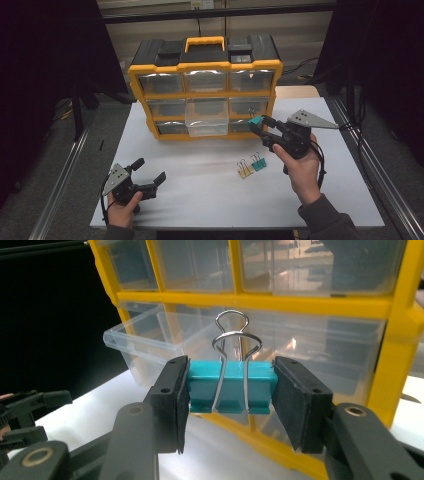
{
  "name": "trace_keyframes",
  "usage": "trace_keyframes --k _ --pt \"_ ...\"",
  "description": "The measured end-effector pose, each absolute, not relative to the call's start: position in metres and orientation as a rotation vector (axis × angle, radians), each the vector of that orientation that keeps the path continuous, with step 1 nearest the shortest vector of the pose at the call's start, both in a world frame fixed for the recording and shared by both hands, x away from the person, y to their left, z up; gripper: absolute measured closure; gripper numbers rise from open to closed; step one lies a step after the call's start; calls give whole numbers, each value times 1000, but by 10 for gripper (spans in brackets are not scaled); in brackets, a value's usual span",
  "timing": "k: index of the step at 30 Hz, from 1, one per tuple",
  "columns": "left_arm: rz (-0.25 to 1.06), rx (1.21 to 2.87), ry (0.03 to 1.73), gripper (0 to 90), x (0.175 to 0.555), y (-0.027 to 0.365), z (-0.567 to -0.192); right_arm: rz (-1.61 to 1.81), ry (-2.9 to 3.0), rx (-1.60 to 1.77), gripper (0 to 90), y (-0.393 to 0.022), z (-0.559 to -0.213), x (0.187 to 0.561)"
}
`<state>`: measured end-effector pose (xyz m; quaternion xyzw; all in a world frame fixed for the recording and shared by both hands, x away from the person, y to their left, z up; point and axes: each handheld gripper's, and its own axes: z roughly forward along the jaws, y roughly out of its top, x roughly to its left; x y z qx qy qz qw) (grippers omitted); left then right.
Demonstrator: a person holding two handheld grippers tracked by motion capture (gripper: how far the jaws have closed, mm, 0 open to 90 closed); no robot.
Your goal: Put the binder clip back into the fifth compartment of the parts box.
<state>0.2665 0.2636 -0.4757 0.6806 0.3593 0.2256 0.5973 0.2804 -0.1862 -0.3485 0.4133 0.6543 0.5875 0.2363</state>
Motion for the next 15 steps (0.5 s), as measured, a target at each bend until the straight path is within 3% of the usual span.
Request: trace_keyframes --k 15 --pt "523 1577 832 19 267 263 -476 1618 1802 1095 504 -174 -323 292"
